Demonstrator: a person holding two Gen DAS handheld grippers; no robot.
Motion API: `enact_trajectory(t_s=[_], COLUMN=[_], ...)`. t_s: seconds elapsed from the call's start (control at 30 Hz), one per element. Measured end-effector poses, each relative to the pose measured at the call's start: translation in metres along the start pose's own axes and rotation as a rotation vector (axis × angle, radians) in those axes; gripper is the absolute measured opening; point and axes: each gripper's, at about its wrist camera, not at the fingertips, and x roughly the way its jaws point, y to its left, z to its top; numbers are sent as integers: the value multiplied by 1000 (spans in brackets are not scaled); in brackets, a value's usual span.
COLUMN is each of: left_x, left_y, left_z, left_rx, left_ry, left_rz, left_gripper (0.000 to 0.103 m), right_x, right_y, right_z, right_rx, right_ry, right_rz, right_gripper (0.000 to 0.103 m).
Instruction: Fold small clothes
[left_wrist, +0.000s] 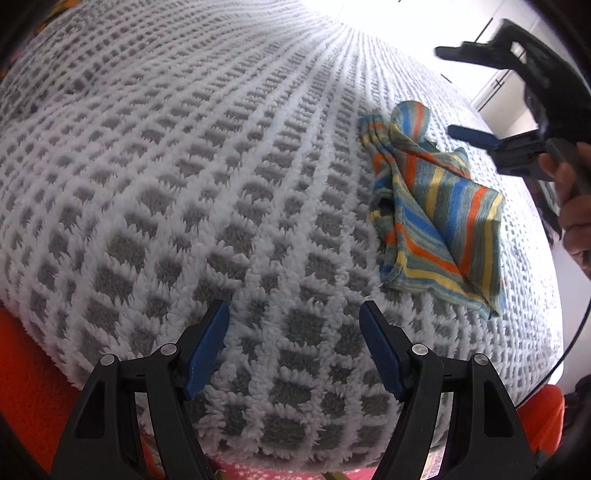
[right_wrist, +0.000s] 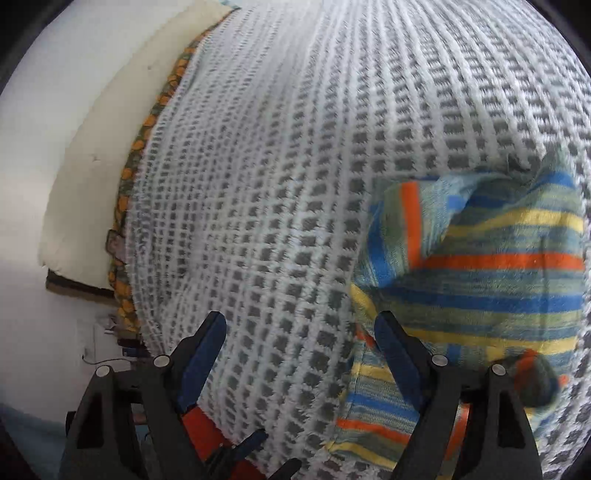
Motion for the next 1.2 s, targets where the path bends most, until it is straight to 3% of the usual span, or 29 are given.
enact_trajectory(t_s=[0.07, 0.17, 0.3, 0.33, 0.4, 0.43, 0.5, 0.53, 0.57, 0.6, 0.67, 0.73, 0.83, 0.97, 1.03, 1.1, 1.13, 1.17, 1.2], left_x=[0, -2, 2, 2, 0, -1, -3, -3, -3, -4, -5, -7, -11, -14, -8, 12, 27, 45, 64], left_y=[0, 1, 4, 4, 4, 5, 6, 8, 9, 11, 16, 19, 16, -18, -46, -70, -77, -80, -78], left_z=[0, 1, 4, 4, 4, 3, 3, 4, 5, 6, 8, 12, 20, 39, 51, 66, 73, 78, 80], left_rx=[-6, -17, -41, -45, -49, -49, -54, -57, -63, -69, -92, -115, -121, -32, 66, 143, 156, 151, 131], left_ry=[2, -4, 3, 3, 2, 0, -1, -1, -1, -1, 2, 0, 5, 45, 58, 80, 96, 126, 177], left_rz=[-1, -4, -3, 0, 10, 16, 25, 30, 34, 35, 27, 10, -64, -282, -293, -208, -159, -122, -101], left_gripper=[75, 75, 75, 75, 75, 75, 75, 75, 75, 75, 75, 75, 74, 72, 72, 72, 66, 37, 15], right_x=[-35, -74, -72, -67, -57, -50, -35, -27, -18, -9, 0, 3, -11, -36, -45, -52, -56, -58, -61], right_y=[3, -17, -72, -82, -94, -91, -65, -45, -25, -7, 13, 19, 9, -22, -36, -45, -48, -50, -52], right_z=[-1, -14, -51, -63, -84, -94, -112, -120, -130, -140, -159, -172, -184, -201, -210, -220, -223, -225, -225], right_rx=[-64, -107, -4, 29, 84, 82, -24, -123, -232, -329, -473, -541, -521, -406, -359, -335, -330, -327, -326], right_ry=[-57, -122, -76, -74, -90, -97, -78, -51, -16, 14, 64, 83, 55, 5, -3, -4, -5, -6, -9], right_rz=[1, -111, -184, -190, -135, -65, 43, 64, 65, 54, 52, -14, -20, -24, -29, -33, -36, -39, -43], right_gripper=[82, 82, 53, 52, 52, 52, 52, 58, 65, 78, 79, 79, 79, 79, 79, 79, 79, 79, 79])
